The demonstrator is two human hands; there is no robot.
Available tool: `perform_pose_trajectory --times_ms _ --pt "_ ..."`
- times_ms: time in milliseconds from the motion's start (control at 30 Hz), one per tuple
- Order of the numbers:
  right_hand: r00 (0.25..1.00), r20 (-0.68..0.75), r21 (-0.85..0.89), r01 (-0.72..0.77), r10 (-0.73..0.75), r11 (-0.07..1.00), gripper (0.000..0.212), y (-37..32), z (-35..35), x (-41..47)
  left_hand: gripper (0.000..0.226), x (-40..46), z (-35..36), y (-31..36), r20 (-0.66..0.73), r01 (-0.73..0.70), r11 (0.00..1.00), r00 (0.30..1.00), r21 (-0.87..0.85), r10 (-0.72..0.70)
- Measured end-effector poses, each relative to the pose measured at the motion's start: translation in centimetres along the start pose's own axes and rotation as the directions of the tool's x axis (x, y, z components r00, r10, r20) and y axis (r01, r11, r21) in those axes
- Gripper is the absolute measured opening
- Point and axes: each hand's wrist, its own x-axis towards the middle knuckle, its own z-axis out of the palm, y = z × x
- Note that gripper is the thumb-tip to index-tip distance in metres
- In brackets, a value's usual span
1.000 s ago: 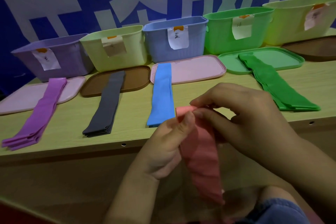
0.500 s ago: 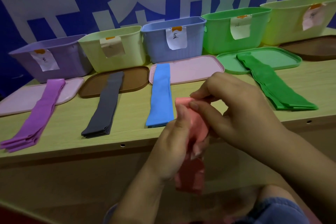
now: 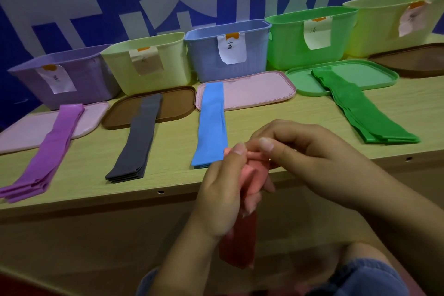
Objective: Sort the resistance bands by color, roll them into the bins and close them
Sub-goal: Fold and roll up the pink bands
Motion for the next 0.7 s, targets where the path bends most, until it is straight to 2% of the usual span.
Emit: perform_pose_trajectory --times_ms 133,233,300,400,467,567,600,700 --pt "0.994 -0.005 0.062 -0.106 0.107 0.992 0.031 0.2 0.0 0.1 0.062 0.0 -0.2 0.4 0.057 0.010 0.995 0.998 0.099 -0.016" --pt "0.982 0.115 -0.007 -0.149 0.149 0.989 0.040 0.0 -0.5 0.2 0.054 -0.2 -0.6 0.5 0.109 -0.005 0.992 0.994 0.124 -0.009" --pt "0.980 0.139 0.009 -0.144 0.141 0.990 0.037 -0.2 -0.8 0.0 0.050 -0.4 -0.8 0.3 0.138 0.000 0.988 0.990 0.153 -0.022" --pt "0.993 0.063 0.003 -0.103 0.103 0.995 0.021 -0.3 -0.6 -0.2 0.045 -0.6 -1.1 0.4 0.172 0.021 0.989 0.984 0.145 -0.046" --pt "0.996 0.011 0.011 -0.084 0.084 0.996 0.017 -0.3 -0.3 -0.4 0.041 -0.7 -1.4 0.7 0.193 0.019 0.993 0.980 0.120 -0.042" --pt "0.997 -0.073 -0.004 -0.010 0.009 1.000 0.016 -0.7 -0.1 -0.7 0.030 -0.7 -1.5 0.5 0.145 0.051 0.999 0.988 -0.001 -0.050" --pt "0.994 -0.108 -0.006 0.012 -0.012 1.000 0.016 -0.8 0.0 -0.8 0.034 -0.6 -1.3 0.4 0.133 0.067 0.994 0.990 -0.085 -0.056" --pt "0.979 -0.184 -0.033 0.084 -0.088 0.996 0.015 -1.2 0.3 -0.9 0.037 -0.4 -1.3 0.6 0.241 0.160 0.898 0.969 -0.410 -0.062"
